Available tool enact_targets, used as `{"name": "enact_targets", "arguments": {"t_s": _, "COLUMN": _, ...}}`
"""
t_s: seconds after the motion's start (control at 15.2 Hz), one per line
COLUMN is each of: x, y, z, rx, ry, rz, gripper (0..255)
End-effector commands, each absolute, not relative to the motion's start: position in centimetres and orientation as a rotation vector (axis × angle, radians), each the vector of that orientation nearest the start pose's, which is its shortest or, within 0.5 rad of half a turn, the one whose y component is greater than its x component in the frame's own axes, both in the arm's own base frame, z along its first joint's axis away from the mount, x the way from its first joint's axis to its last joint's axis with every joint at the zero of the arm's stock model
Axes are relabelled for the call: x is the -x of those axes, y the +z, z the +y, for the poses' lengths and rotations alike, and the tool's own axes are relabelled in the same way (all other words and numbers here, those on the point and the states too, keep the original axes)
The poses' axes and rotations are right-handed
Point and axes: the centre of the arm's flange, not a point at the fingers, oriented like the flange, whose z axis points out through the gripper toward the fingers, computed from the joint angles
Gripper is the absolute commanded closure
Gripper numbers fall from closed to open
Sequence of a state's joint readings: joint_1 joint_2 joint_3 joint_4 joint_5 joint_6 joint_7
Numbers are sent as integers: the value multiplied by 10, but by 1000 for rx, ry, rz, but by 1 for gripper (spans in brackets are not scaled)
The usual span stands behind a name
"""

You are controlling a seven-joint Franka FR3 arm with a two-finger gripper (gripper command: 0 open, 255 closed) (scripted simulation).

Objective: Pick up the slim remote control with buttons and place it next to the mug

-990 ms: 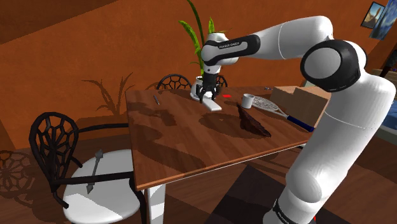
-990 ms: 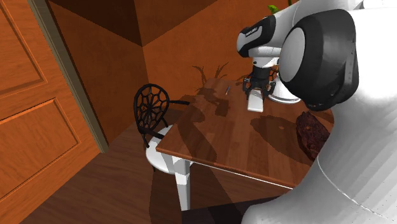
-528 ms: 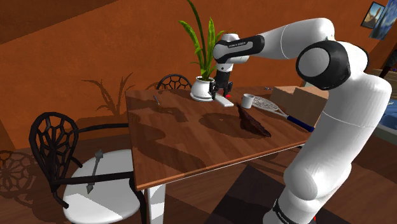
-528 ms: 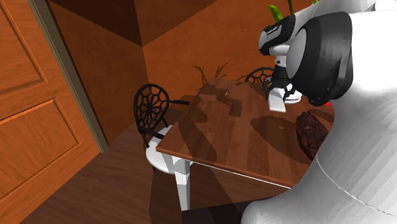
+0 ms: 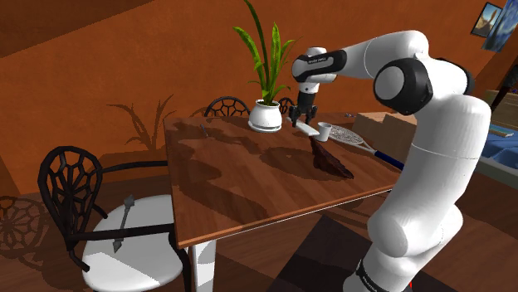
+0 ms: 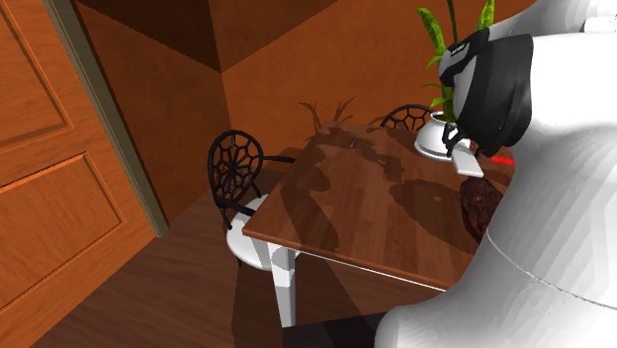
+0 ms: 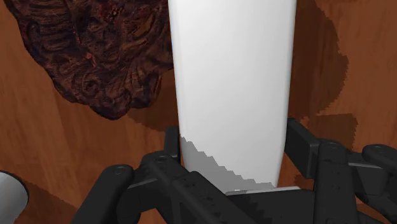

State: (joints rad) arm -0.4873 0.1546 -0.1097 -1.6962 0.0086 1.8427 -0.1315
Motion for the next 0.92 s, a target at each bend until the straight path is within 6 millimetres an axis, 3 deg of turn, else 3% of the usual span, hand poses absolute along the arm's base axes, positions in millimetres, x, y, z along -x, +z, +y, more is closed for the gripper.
{"name": "enact_targets", "arguments": {"t_s": 0.0, "x": -500, "y": 501, "z": -366, "rx": 3063, "ry": 15, "rz": 726, "gripper": 255}}
{"name": "enact_targets", "arguments": {"t_s": 0.86, "x": -461, "y": 502, "z": -533, "rx": 3063, "ry": 15, "rz": 726, "gripper": 255}}
